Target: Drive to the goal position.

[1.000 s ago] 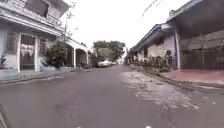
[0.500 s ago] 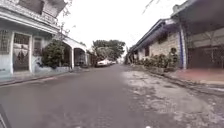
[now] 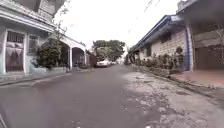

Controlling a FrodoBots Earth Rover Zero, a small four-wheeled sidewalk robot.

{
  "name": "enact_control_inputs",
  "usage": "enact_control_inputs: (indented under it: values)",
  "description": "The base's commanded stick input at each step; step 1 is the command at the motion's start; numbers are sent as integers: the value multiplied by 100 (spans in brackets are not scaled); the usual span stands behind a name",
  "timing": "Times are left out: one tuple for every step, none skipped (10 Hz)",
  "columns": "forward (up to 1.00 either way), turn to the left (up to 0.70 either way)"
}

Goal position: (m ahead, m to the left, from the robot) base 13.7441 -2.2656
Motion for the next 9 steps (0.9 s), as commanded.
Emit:
enact_control_inputs:
  values:
    - [100, 1]
    - [100, 3]
    - [100, 4]
    - [100, 3]
    - [100, 3]
    - [100, 2]
    - [100, 2]
    - [100, 2]
    - [100, 2]
